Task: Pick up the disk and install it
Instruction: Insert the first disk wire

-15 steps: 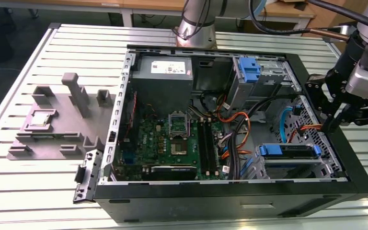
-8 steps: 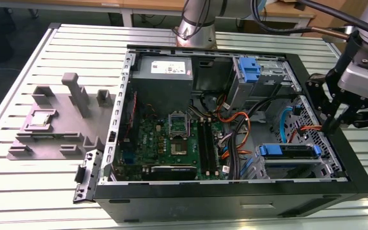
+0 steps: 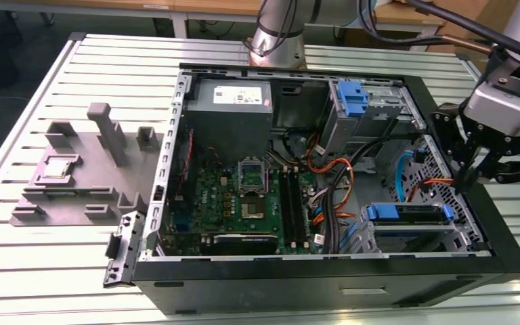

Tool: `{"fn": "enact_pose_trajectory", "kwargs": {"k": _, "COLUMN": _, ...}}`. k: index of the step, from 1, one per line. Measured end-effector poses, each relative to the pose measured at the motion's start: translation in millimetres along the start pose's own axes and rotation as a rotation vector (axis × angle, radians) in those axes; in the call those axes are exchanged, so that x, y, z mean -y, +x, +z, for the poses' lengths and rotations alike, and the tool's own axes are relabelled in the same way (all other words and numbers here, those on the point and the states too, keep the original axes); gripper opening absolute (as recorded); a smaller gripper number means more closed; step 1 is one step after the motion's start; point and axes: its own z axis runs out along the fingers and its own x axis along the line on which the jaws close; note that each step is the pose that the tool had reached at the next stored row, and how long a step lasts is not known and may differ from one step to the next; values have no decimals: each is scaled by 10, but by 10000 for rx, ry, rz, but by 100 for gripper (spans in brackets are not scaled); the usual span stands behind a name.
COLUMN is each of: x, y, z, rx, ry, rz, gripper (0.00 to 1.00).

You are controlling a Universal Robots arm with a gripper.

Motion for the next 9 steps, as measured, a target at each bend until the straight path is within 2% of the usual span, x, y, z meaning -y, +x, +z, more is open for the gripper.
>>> {"fn": "enact_pose_trajectory", "kwargs": {"k": 6, "x": -49, "y": -36, "z": -7, "rx": 0, "ry": -6, "rz": 46, "gripper": 17}}
{"fn": "enact_pose_trajectory", "kwargs": {"k": 9, "x": -50, "y": -36, "z": -7, "rx": -32, "ry": -97, "rz": 548, "gripper": 17}}
